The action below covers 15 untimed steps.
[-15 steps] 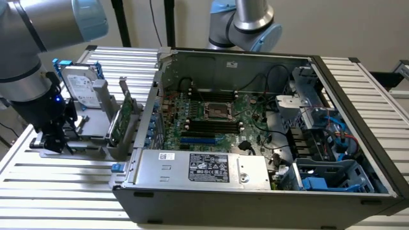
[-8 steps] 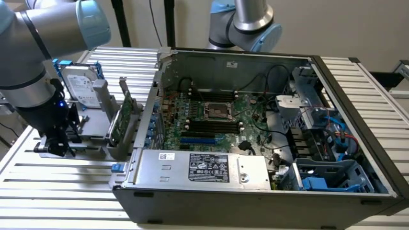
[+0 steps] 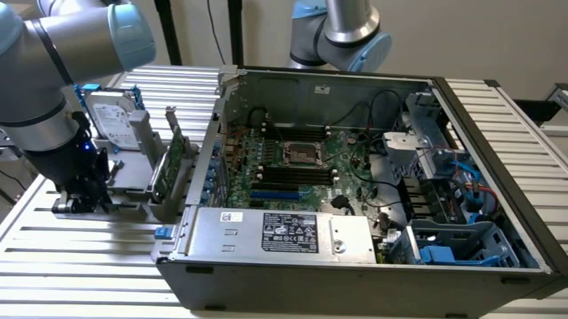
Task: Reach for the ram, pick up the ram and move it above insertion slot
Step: 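Pick up the ram and move it above insertion slot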
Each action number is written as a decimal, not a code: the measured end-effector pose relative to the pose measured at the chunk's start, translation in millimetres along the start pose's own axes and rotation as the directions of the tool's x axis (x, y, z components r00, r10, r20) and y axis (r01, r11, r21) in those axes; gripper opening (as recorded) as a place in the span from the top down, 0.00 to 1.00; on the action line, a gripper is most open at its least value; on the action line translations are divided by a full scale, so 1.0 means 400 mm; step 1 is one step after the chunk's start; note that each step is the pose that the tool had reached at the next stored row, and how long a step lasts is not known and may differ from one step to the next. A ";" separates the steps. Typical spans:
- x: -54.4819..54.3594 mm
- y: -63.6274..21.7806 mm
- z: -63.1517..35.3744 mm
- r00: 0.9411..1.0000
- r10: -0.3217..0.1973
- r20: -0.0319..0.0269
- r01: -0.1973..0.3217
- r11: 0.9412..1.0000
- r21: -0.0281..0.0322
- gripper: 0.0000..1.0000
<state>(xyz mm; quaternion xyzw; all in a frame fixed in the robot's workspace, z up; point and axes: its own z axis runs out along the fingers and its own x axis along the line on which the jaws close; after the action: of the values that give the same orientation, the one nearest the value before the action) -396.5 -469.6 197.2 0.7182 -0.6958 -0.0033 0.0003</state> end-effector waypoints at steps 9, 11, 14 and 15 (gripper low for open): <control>0.000 -0.007 0.000 1.000 0.000 0.005 0.000 1.000 -0.001 0.79; 0.000 -0.008 0.000 1.000 0.000 0.007 0.000 1.000 0.000 0.79; 0.000 -0.009 0.000 1.000 0.000 0.008 0.000 1.000 0.000 0.81; 0.000 -0.010 0.000 1.000 0.000 0.008 0.000 1.000 -0.001 0.87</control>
<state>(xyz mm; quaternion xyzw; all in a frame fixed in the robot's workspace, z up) -392.6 -469.6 197.3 0.7181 -0.6959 -0.0064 -0.0023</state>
